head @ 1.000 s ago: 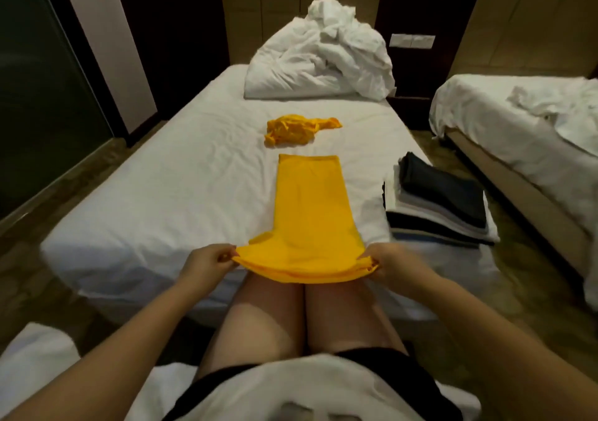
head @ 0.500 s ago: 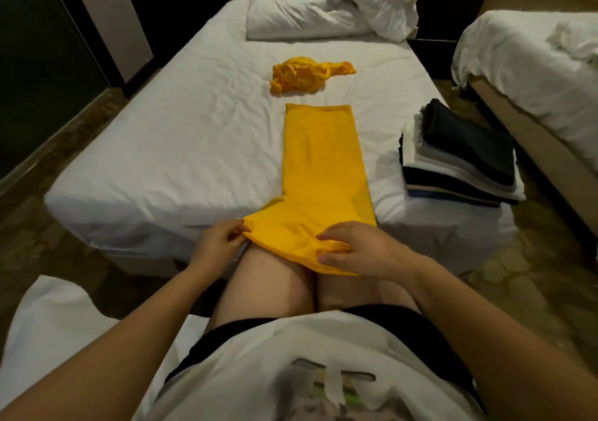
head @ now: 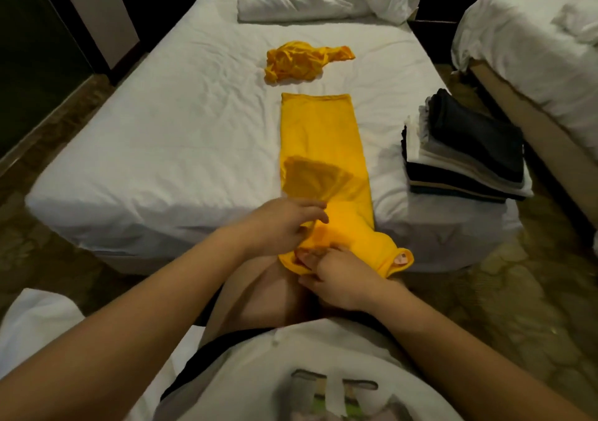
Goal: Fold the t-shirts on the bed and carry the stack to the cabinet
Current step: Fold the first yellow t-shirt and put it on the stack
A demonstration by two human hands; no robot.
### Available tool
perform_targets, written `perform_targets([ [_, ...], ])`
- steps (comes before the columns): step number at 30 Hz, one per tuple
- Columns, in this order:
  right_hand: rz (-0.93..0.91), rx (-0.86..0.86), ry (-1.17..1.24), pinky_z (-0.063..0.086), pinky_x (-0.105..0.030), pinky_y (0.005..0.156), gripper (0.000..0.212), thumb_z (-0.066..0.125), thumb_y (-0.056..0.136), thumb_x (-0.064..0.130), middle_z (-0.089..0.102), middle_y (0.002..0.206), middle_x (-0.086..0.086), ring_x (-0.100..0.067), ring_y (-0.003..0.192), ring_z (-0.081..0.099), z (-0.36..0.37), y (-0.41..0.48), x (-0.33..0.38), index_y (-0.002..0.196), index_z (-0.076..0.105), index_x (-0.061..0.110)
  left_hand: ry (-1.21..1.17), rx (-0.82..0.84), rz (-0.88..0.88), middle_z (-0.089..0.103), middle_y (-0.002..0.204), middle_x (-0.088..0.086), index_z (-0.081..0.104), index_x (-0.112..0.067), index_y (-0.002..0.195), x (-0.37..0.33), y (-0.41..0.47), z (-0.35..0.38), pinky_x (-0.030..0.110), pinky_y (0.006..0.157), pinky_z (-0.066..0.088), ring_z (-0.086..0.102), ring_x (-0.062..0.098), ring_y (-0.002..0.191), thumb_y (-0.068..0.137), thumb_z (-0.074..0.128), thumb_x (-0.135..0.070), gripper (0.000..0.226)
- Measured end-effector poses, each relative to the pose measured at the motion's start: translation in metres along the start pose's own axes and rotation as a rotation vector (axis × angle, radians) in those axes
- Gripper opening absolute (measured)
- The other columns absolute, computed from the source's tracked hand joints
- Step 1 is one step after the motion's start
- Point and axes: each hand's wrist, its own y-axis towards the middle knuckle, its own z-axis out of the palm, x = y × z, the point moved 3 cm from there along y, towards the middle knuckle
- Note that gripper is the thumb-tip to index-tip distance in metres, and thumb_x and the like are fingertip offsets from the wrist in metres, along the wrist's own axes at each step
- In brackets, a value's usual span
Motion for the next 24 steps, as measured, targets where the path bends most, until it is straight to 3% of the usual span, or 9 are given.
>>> perform_targets([
  [4, -0.028, -0.060, -0.010, 0.028, -0.033, 0.103, 0.041, 0.046, 0.093, 0.034, 0.054, 0.133, -0.007, -0.025, 0.124, 0.046, 0.001, -0.004, -0.001, 0.129, 0.049, 0.014, -0.179, 0.034, -0.098, 0.052, 0.124, 0.014, 0.045, -0.020, 0.135, 0.016, -0.014, 0.031, 0.034, 0.090, 0.042, 0.054, 0.027, 0.111, 0.080, 0.040, -0.043, 0.060],
  [7, -0.022, -0.061, 0.013, 0.033, -0.035, 0.101, 0.044, 0.052, 0.090, 0.034, 0.054, 0.133, -0.005, -0.025, 0.122, 0.048, -0.002, -0.004, -0.001, 0.130, 0.049, 0.016, -0.232, -0.012, -0.134, 0.056, 0.121, 0.014, 0.056, -0.017, 0.126, 0.033, -0.025, 0.047, 0.020, 0.087, 0.036, 0.054, 0.025, 0.111, 0.081, 0.038, -0.059, 0.064],
  [10, 0.014, -0.075, -0.004, 0.036, -0.034, 0.099, 0.048, 0.055, 0.087, 0.031, 0.053, 0.135, -0.001, -0.025, 0.120, 0.049, -0.005, -0.007, -0.003, 0.133, 0.049, 0.021, -0.294, -0.020, -0.108, 0.060, 0.119, 0.008, 0.064, -0.019, 0.115, 0.038, -0.033, 0.049, 0.019, 0.088, 0.036, 0.053, 0.019, 0.110, 0.079, 0.031, -0.077, 0.076],
  [15, 0.171, -0.214, -0.046, 0.039, -0.032, 0.089, 0.035, 0.047, 0.090, 0.032, 0.059, 0.125, 0.001, -0.024, 0.115, 0.052, -0.013, -0.015, -0.011, 0.121, 0.059, 0.024, -0.343, 0.040, -0.116, 0.054, 0.124, -0.010, 0.058, -0.028, 0.123, 0.036, -0.038, 0.049, 0.002, 0.091, 0.026, 0.043, 0.003, 0.113, 0.064, 0.041, -0.083, 0.082],
  [18, 0.254, -0.312, -0.029, 0.041, -0.035, 0.082, 0.029, 0.053, 0.088, 0.026, 0.064, 0.117, -0.003, -0.028, 0.108, 0.054, -0.018, -0.025, -0.020, 0.114, 0.065, 0.021, -0.262, 0.034, -0.053, 0.053, 0.118, -0.013, 0.060, -0.023, 0.121, 0.035, -0.036, 0.051, 0.011, 0.091, 0.032, 0.043, 0.002, 0.109, 0.069, 0.049, -0.075, 0.075],
  [21, 0.281, -0.418, 0.033, 0.047, -0.038, 0.077, 0.030, 0.061, 0.075, 0.025, 0.070, 0.103, -0.005, -0.030, 0.095, 0.061, -0.017, -0.039, -0.032, 0.103, 0.071, 0.019, -0.281, -0.052, -0.042, 0.066, 0.105, 0.002, 0.068, -0.016, 0.104, 0.040, -0.034, 0.056, 0.031, 0.083, 0.042, 0.052, 0.008, 0.096, 0.080, 0.054, -0.038, 0.036],
  [22, 0.308, -0.464, 0.062, 0.050, -0.039, 0.074, 0.032, 0.059, 0.070, 0.024, 0.071, 0.098, -0.005, -0.031, 0.089, 0.063, -0.016, -0.045, -0.037, 0.099, 0.072, 0.019, -0.302, -0.096, -0.061, 0.068, 0.101, 0.007, 0.070, -0.012, 0.099, 0.040, -0.035, 0.057, 0.031, 0.082, 0.042, 0.054, 0.010, 0.094, 0.078, 0.051, -0.030, 0.033],
  [24, 0.363, -0.600, 0.145, 0.052, -0.039, 0.070, 0.031, 0.056, 0.065, 0.019, 0.073, 0.089, -0.007, -0.032, 0.079, 0.066, -0.015, -0.057, -0.051, 0.091, 0.074, 0.018, -0.376, -0.185, -0.125, 0.070, 0.100, 0.012, 0.071, -0.012, 0.097, 0.041, -0.037, 0.055, 0.017, 0.080, 0.040, 0.054, 0.010, 0.093, 0.075, 0.046, -0.027, 0.037],
])
